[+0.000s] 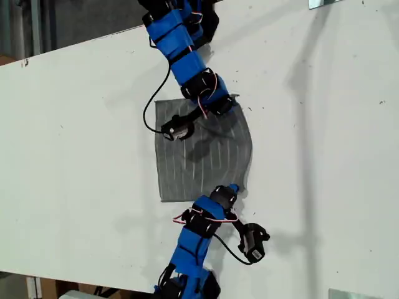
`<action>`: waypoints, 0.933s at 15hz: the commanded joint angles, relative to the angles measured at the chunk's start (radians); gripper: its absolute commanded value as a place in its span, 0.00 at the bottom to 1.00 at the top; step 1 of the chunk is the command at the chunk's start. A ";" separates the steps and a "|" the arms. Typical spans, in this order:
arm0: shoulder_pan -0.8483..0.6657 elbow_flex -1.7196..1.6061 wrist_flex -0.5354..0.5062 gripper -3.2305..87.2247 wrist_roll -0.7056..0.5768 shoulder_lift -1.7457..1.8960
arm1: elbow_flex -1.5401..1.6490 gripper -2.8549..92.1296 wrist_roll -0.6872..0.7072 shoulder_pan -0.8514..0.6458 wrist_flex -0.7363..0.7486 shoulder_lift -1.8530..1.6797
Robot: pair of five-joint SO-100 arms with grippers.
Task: Grasp corners of a square towel and fold twice.
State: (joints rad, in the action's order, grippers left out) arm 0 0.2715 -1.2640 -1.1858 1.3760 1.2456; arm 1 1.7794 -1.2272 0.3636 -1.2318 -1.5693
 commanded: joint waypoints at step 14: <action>-0.531 -0.396 -0.057 0.04 -0.230 0.554 | 0.216 0.03 0.278 -0.675 -0.008 -0.541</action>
State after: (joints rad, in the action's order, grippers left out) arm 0 -0.1963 -1.6828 -1.2533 1.1720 1.7794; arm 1 1.9850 -0.9695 -0.2393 -1.2563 -2.0586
